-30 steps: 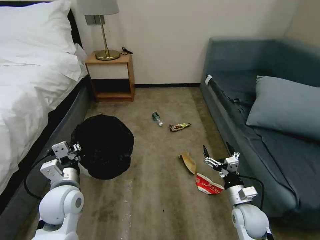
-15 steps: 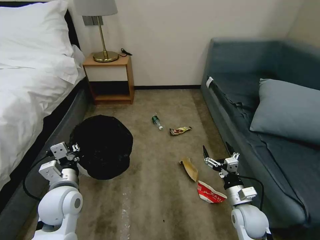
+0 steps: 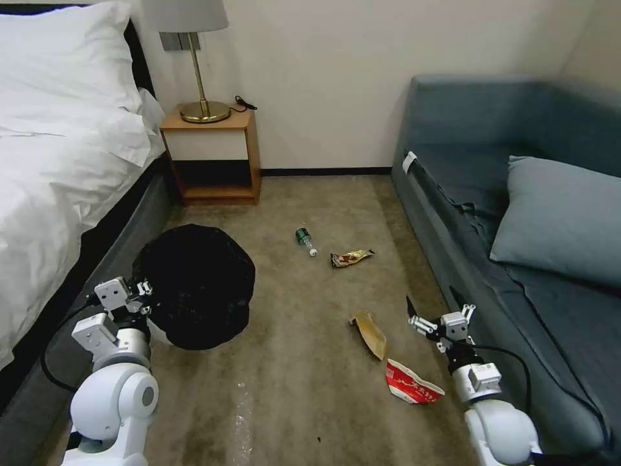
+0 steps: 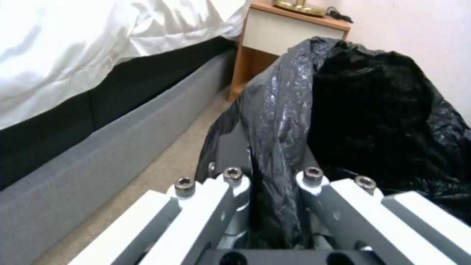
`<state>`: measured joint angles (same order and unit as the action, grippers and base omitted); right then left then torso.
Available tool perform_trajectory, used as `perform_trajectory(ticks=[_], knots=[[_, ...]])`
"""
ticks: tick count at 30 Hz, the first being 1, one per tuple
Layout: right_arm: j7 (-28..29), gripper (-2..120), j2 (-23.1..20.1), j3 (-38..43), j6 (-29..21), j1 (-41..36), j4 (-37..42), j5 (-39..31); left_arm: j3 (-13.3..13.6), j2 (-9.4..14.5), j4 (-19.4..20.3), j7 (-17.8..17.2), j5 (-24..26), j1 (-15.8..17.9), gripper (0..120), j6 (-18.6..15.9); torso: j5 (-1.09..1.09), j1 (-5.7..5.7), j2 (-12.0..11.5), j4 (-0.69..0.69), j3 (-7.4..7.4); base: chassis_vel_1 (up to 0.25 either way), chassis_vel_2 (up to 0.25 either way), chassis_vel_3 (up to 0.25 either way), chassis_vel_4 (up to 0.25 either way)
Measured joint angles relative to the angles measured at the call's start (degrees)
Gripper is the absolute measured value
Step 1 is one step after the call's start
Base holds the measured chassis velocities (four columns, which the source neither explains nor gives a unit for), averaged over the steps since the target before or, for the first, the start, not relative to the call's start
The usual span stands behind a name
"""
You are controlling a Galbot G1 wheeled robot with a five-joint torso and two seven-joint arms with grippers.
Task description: Pick up the trash bin, then pick up the garbage on the floor and place it into the trash bin.
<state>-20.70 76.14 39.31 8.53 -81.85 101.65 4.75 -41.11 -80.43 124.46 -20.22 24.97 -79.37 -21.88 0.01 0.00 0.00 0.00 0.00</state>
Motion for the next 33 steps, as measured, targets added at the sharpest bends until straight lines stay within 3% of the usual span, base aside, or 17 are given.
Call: perform_trajectory(ticks=[5,11,19,25,33], knots=[[-6.9,100,-2.2,-1.2,-6.4,1.0,-1.9,0.0,0.4,-0.3,1.8,0.0,-0.5,-0.6,5,-0.5,0.01,0.00,0.0,0.00,0.00,0.000,0.000,0.000,0.000],[-7.9,100,-5.6,-3.6,-10.6,2.5,-9.1,-1.2,2.2,-0.9,2.9,0.0,-1.2,-0.2,5,-1.1,0.01,0.00,0.0,0.01,0.00,0.000,0.000,0.000,0.000],[-8.9,100,-8.8,-5.5,-10.8,3.8,-16.3,-1.1,3.0,-0.9,2.1,0.3,-1.8,0.9,5,-1.7,0.01,0.00,0.0,0.01,0.00,0.000,0.000,0.000,0.000],[-10.0,100,-13.8,-7.5,-10.9,5.0,-21.4,-2.1,3.2,-1.3,-0.9,0.7,-1.9,0.4,5,-0.5,-0.01,0.00,0.0,-0.01,0.00,0.000,0.000,0.000,0.000],[-10.6,100,-17.5,-12.7,-11.3,12.3,-30.4,-2.7,3.4,-2.1,-2.4,0.9,-2.9,-0.1,5,0.4,-0.01,0.00,0.0,0.01,0.00,0.000,0.000,0.000,0.000]])
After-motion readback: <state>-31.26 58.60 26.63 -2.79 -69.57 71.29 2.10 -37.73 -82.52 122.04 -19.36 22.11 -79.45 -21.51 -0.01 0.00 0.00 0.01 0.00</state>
